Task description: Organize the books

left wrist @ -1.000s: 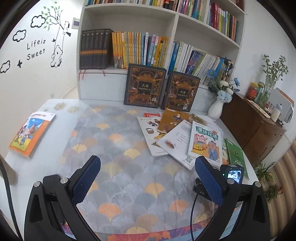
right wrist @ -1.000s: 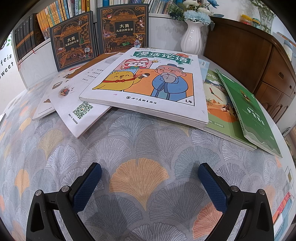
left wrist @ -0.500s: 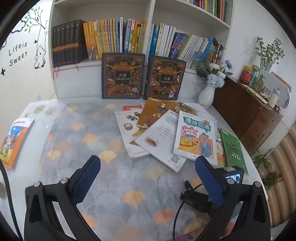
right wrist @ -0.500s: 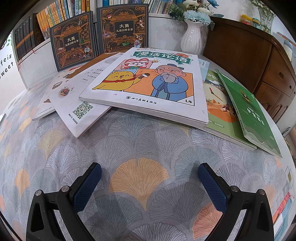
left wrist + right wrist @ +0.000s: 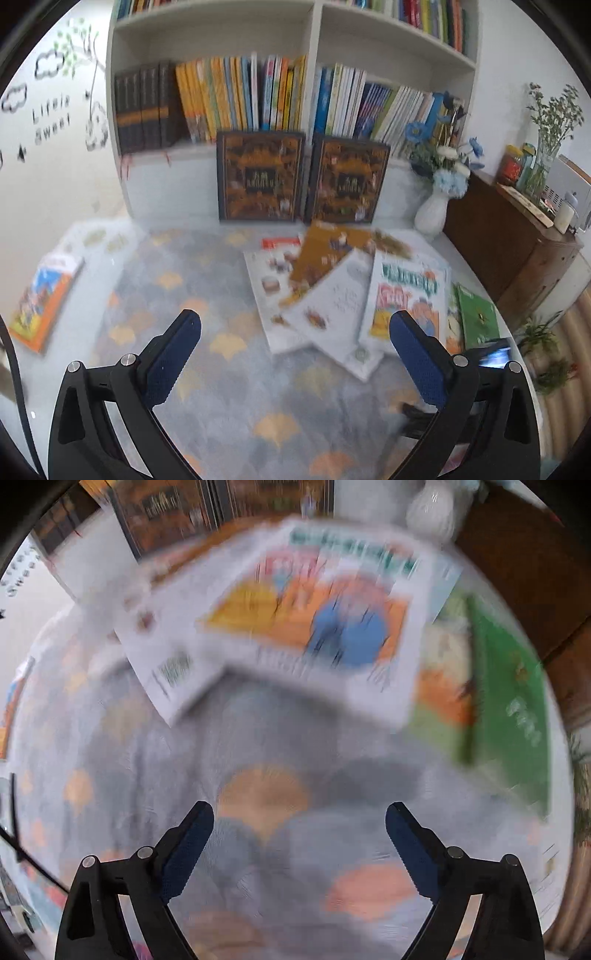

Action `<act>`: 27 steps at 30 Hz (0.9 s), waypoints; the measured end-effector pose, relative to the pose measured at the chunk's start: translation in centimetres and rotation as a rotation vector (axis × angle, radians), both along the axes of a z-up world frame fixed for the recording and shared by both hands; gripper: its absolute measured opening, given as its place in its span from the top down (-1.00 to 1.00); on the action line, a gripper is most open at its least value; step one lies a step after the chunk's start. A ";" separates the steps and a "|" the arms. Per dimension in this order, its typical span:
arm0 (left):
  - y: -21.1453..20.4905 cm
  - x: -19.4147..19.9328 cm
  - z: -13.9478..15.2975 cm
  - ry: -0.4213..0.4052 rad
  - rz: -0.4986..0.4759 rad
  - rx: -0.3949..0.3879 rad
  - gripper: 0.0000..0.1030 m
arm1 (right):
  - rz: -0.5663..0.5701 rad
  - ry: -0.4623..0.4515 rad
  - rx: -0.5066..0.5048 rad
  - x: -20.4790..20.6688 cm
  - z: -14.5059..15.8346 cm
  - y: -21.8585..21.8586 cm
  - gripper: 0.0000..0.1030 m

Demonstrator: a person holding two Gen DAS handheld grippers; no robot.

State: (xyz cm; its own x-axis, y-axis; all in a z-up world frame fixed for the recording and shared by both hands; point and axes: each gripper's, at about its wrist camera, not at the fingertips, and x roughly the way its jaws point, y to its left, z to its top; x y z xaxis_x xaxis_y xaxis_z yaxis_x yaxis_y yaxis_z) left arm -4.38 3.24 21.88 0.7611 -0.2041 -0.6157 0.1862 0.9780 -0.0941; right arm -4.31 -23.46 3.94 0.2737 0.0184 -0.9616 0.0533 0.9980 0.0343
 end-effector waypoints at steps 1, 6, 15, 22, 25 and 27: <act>-0.1 0.4 0.5 -0.026 -0.015 0.002 -0.98 | 0.009 -0.047 -0.026 0.1 2.5 -1.0 -0.81; -1.3 2.4 4.3 -0.147 -0.121 0.016 -0.98 | 0.007 -0.306 -0.113 0.4 12.7 -3.6 -0.93; -4.6 -1.5 3.2 -0.135 -0.212 0.004 -0.99 | -0.064 -0.505 -0.094 -4.8 16.0 -2.7 -1.00; -5.9 1.1 -2.9 0.042 -0.198 -0.030 -0.98 | -0.147 -0.388 0.007 -3.2 11.3 -4.6 -1.00; -5.7 2.3 -3.7 0.073 -0.194 -0.059 -0.98 | -0.172 -0.377 0.014 -2.4 10.5 -5.6 -1.00; -6.0 3.5 -4.4 0.098 -0.203 -0.077 -0.98 | -0.184 -0.366 0.024 -1.8 10.0 -6.2 -1.00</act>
State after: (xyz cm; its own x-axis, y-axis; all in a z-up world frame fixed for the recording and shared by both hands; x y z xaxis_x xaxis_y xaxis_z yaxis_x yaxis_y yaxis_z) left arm -0.90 -2.73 17.51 0.6368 -0.3960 -0.6616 0.3645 0.9107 -0.1943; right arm -6.12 -29.66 13.97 0.5983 -0.0417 -0.8002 0.2110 0.9716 0.1071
